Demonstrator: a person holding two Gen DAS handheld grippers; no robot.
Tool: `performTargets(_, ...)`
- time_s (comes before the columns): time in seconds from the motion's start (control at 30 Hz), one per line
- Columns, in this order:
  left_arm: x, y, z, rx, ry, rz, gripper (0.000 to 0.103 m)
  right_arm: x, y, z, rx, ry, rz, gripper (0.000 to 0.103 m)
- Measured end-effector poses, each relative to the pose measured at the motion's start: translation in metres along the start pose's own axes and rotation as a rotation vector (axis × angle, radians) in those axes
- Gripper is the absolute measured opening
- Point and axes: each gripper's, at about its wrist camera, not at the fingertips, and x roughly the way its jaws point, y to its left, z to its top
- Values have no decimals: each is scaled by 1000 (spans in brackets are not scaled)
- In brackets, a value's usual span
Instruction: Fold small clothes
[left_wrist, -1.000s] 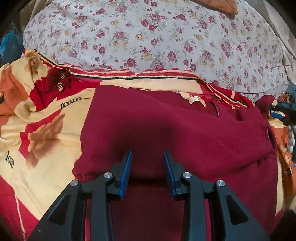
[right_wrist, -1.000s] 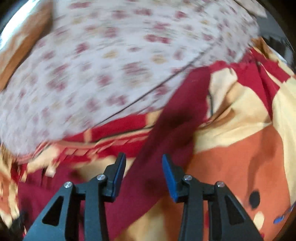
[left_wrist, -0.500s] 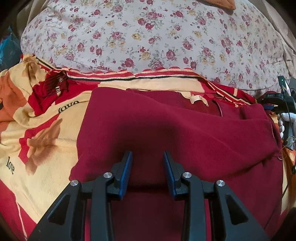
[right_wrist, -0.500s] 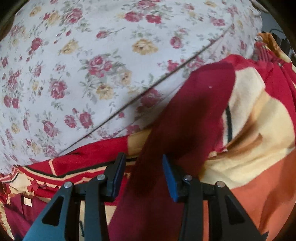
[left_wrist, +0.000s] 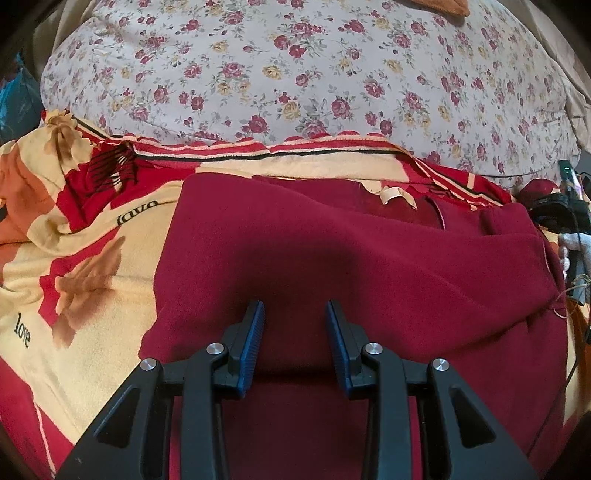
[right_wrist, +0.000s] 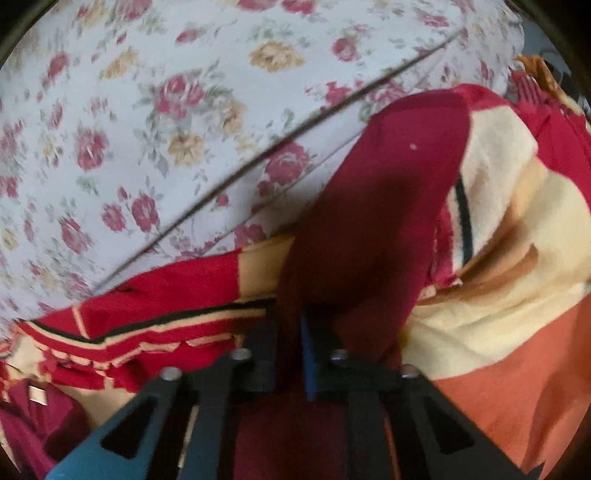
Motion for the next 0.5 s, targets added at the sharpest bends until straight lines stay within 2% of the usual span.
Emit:
performTargets(0.1,-5,3,0,-8,-4,-2,14,-29,-7,-2,8,-63,93,7)
performTargets(0.3,-16,14,0,-44,-16,12,14,-106,-20,-6,15,-158,341,7)
performTargets(0.5,-34,15,2,-67,-40,0,14,-162,-7,-15,-100,-159,502,7)
